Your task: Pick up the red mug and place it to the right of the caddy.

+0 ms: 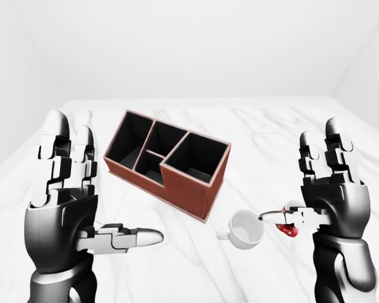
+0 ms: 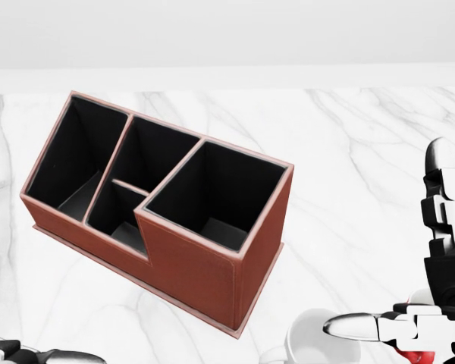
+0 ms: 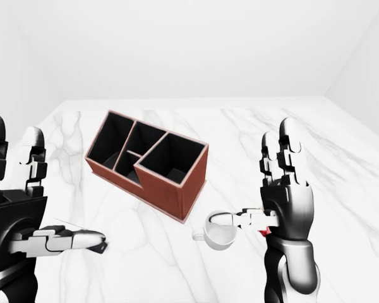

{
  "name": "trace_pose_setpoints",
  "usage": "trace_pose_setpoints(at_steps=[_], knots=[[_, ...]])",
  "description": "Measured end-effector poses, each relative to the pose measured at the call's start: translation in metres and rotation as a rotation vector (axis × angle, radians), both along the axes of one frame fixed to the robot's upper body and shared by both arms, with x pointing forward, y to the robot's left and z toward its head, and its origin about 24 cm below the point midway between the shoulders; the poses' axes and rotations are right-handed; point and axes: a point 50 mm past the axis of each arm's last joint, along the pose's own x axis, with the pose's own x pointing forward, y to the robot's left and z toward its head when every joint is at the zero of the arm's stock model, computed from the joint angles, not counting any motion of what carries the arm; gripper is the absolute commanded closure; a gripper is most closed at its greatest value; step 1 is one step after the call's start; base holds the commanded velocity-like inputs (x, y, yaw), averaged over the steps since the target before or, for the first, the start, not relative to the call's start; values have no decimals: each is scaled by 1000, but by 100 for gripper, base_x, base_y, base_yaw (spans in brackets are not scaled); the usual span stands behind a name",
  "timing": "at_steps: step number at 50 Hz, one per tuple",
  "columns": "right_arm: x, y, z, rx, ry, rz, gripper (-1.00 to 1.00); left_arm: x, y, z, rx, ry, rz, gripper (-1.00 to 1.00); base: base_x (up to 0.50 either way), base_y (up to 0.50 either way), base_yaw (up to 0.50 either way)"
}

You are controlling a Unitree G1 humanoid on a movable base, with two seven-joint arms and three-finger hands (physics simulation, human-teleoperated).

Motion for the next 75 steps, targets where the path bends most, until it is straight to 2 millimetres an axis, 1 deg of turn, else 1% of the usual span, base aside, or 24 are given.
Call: trace_pose_setpoints(at_steps=[24, 31, 48, 57, 72, 75], knots=[[-1, 0, 0, 12, -3, -2, -100, -6, 0, 6, 9, -32, 3, -100, 0, 0, 0], [-1, 0, 1, 20, -7, 4, -100, -7, 1, 7, 14, -34, 8, -100, 0, -47, 0], [-1, -2, 3, 18, -18, -18, -100, -8, 1, 8, 13, -40, 6, -100, 0, 0, 0], [-3, -3, 5, 27, -28, -14, -100, -8, 1, 9, 14, -45, 8, -100, 45, -7, 0], [-3, -7, 6, 36, -35, -24, -100, -9, 1, 9, 15, -46, 6, -100, 1, 0, 0], [-4, -6, 6, 47, -41, -16, -100, -9, 2, 8, 20, -42, 12, -100, -2, -50, 0]])
